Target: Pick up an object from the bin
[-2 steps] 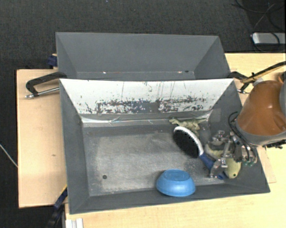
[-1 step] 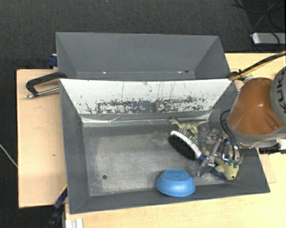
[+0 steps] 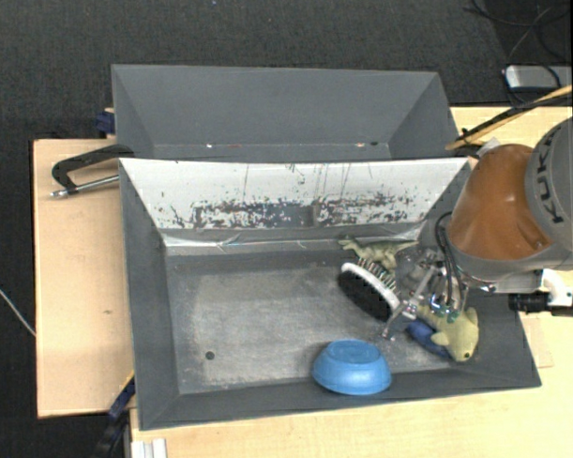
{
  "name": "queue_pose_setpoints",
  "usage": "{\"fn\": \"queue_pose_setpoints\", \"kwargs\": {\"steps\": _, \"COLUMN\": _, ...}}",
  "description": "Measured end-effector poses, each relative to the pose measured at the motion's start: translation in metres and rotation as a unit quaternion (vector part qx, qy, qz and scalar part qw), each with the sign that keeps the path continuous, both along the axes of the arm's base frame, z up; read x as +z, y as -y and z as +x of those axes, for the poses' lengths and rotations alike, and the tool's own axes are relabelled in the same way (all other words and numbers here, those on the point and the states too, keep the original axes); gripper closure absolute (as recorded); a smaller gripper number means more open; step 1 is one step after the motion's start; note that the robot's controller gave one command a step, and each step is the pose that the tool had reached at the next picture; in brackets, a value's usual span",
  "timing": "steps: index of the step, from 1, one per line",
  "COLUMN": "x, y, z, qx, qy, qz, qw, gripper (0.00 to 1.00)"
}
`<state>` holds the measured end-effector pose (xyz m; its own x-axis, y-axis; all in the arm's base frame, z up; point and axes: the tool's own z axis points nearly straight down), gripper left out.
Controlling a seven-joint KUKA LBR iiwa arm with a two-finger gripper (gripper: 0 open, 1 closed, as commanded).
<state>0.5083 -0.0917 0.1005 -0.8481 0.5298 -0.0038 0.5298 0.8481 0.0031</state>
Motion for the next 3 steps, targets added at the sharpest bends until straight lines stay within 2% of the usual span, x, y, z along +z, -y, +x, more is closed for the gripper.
{"fn": "queue_pose_setpoints", "kwargs": {"steps": 1, "x": -0.03, "y": 0.002, "z": -0.001, "qx": -0.093, "qy": -0.0027, "qz": 0.001, "qw": 0.9957, "gripper": 0.0}}
{"fn": "queue_pose_setpoints", "kwargs": {"steps": 2, "x": -0.029, "y": -0.031, "z": 0.014, "qx": -0.182, "qy": -0.0005, "qz": 0.0, "qw": 0.9833, "gripper": 0.0}}
{"fn": "queue_pose_setpoints", "kwargs": {"steps": 3, "x": -0.027, "y": -0.031, "z": 0.015, "qx": -0.182, "qy": -0.0009, "qz": 0.001, "qw": 0.9834, "gripper": 1.0}}
